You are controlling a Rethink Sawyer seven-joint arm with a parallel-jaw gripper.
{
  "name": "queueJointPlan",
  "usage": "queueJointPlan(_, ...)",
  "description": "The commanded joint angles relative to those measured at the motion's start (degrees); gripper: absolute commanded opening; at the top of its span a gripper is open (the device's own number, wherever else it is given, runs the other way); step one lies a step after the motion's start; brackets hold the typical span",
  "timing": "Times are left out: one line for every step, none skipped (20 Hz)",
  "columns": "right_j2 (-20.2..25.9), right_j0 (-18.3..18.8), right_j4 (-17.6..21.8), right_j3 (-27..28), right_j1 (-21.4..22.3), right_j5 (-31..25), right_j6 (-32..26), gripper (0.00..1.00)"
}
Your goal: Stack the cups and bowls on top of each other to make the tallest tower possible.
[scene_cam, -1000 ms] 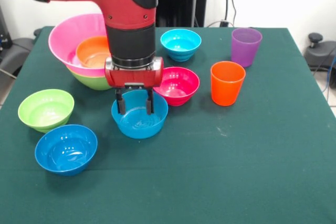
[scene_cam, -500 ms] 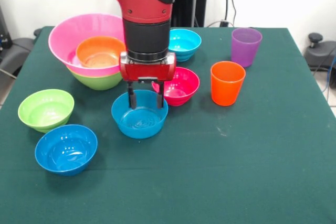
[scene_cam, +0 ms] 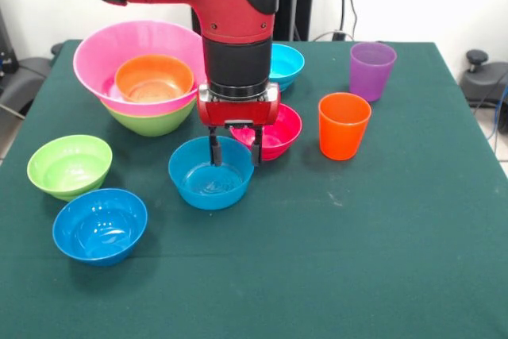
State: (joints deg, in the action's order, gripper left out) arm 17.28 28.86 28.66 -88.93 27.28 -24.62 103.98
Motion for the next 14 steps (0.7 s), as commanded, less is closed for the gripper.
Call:
queueJointPlan(-0.8,-1.7,-0.7,0.2,-4.2,3.1,6.6,1.00)
queueJointPlan(-0.8,-1.7,-0.7,0.3,-4.2,3.1,6.5,1.00)
queueJointPlan(-0.8,-1.7,-0.7,0.3,-4.3,3.2,6.5,1.00)
queueJointPlan(-0.7,-1.6,-0.8,0.5,-4.4,3.1,6.3,1.00)
queueJointPlan(-0.5,-1.6,-0.8,0.5,-4.6,3.2,6.2,1.00)
queueJointPlan(-0.3,-1.4,-0.9,0.7,-5.1,3.4,6.0,1.00)
queueJointPlan(-0.1,-1.3,-0.9,1.0,-5.6,3.5,5.8,1.00)
queueJointPlan(0.3,-1.1,-0.9,1.3,-6.0,3.4,5.4,1.00)
queueJointPlan(0.5,-1.0,-0.9,1.5,-6.5,3.7,5.3,1.00)
queueJointPlan(0.8,-0.9,-1.0,1.8,-7.2,3.9,5.1,1.00)
queueJointPlan(1.1,-0.7,-1.1,2.1,-7.9,4.2,4.9,1.00)
queueJointPlan(1.4,-0.5,-1.3,2.3,-8.4,4.1,4.7,1.00)
queueJointPlan(1.1,-0.9,-1.3,2.2,-8.1,4.3,4.9,1.00)
queueJointPlan(0.4,-1.3,-1.1,2.1,-7.6,4.9,5.5,1.00)
